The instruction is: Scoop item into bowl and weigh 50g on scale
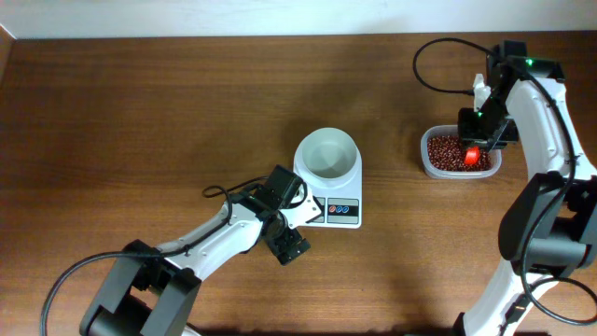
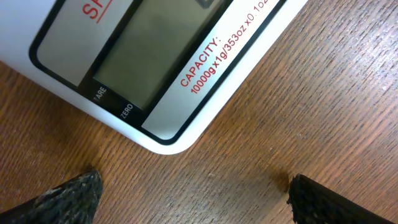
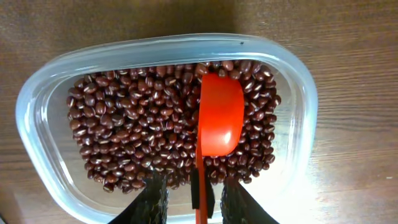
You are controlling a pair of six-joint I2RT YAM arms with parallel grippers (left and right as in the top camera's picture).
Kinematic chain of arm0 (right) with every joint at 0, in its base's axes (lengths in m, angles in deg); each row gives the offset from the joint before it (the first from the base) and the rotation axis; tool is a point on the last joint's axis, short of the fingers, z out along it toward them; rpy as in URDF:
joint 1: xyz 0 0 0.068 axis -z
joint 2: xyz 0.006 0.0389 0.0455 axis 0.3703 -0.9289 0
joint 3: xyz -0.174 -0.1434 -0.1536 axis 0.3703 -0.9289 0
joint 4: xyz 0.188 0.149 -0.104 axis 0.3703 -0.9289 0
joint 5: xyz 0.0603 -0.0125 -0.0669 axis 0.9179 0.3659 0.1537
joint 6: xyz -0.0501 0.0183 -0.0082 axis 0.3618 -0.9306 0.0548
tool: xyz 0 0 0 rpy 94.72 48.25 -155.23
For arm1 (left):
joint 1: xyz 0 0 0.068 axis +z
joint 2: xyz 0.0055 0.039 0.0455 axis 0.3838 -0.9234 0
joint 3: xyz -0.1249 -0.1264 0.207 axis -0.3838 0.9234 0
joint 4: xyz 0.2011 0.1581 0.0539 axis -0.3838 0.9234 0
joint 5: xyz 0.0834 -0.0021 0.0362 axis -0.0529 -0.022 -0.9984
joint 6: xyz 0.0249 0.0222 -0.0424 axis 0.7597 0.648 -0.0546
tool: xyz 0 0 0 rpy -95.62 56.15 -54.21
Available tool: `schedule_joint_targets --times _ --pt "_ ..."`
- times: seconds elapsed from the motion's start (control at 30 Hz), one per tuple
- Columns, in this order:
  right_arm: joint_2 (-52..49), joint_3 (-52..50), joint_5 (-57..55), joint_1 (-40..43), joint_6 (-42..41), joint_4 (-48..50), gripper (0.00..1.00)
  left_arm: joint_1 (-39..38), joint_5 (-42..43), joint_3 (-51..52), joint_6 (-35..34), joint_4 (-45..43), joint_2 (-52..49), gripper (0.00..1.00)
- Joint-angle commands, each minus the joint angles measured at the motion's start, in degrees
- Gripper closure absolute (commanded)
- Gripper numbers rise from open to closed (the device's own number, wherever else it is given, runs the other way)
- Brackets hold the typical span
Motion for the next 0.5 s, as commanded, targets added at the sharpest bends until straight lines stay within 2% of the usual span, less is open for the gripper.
schedule_joint_targets --times 0.0,0.33,0.4,0.47 --pt "2.05 -0.52 -1.14 0.07 -0.24 0.22 0.69 -0.31 1.95 1.03 0.09 0.55 -2.05 0.01" --pt "2.05 -1.88 -2.01 0.07 -0.26 1.2 0.73 -0.31 1.92 1.05 0.09 0.57 -2.05 0.01" --pt "2.05 -2.47 -1.99 0.04 -0.26 1.84 0.78 -0.31 1.92 1.05 0.09 0.57 -2.05 0.01" --pt "2.05 -2.49 -2.01 0.07 -0.26 2.03 0.92 -0.31 1.92 1.05 0.09 0.57 -2.05 0.01"
